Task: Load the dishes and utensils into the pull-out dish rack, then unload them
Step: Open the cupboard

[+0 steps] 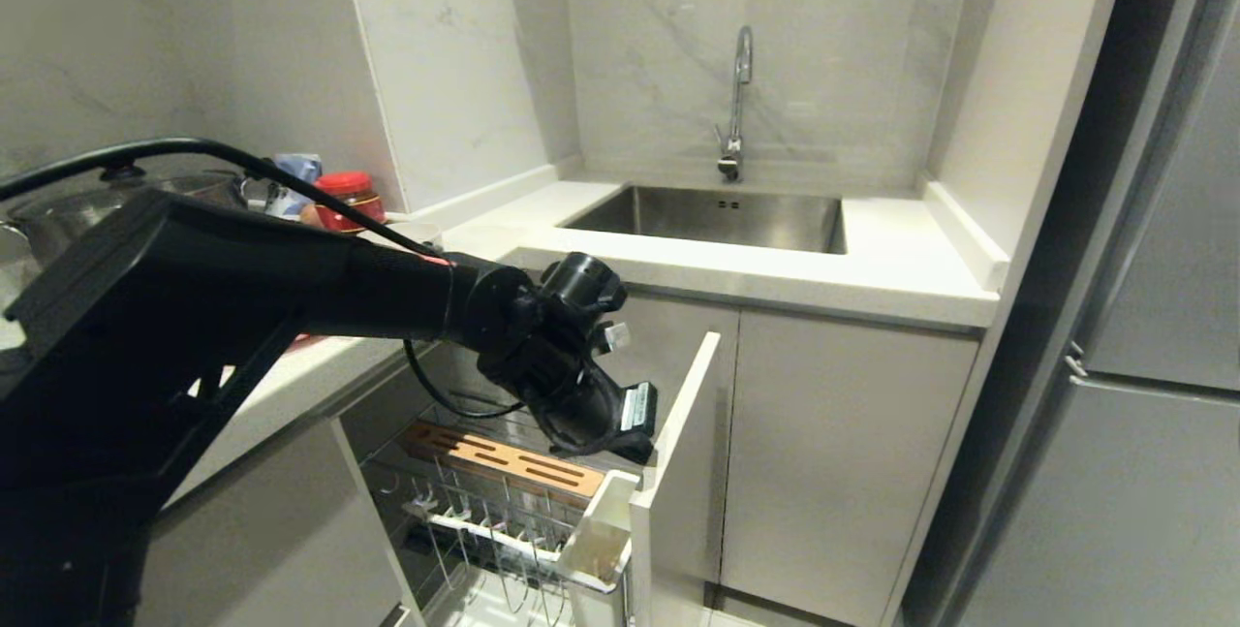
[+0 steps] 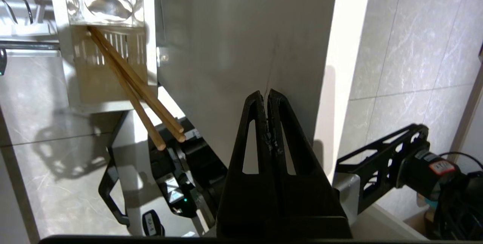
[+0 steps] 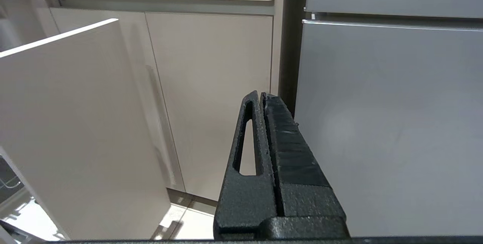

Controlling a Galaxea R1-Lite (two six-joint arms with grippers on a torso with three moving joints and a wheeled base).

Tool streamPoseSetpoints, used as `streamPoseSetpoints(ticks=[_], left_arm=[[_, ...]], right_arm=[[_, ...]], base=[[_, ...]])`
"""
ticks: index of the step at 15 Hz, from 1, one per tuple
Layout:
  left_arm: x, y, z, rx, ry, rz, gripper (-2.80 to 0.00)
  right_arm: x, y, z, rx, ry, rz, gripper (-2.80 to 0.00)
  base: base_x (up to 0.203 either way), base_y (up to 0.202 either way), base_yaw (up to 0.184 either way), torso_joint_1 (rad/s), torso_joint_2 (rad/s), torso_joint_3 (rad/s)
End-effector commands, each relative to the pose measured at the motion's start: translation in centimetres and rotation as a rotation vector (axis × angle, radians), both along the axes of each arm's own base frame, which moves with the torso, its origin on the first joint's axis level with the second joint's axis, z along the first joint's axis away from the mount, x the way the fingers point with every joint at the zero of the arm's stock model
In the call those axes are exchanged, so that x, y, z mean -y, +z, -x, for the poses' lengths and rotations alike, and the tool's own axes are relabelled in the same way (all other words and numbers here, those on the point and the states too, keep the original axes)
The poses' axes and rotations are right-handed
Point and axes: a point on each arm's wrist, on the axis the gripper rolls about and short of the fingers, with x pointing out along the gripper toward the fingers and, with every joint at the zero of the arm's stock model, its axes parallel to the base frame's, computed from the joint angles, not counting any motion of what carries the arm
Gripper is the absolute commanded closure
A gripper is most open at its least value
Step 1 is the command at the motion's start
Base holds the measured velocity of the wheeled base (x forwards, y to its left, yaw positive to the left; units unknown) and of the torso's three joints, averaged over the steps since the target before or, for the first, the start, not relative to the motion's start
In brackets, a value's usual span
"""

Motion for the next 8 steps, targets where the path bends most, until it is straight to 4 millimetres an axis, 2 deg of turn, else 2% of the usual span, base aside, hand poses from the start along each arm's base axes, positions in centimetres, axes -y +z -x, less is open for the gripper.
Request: streamPoseSetpoints(ticks=[1,8], left_arm=[[0.54,-0.23,0.45,-0.013,-0.014,-0.003,0.00],[0.44,-0.05,0.39,-0.007,-0.012,-0.001,0.00]], right_arm=[[0.00,-0.72,-0.22,-0.026,0.000,0.000,0.00],[0.00,-0.76,-0.23,-0.028,0.000,0.000,0.00]], base=[[0.000,0.000,0.000,0.000,0.00,0.000],[0.000,0.000,0.000,0.000,0.00,0.000]])
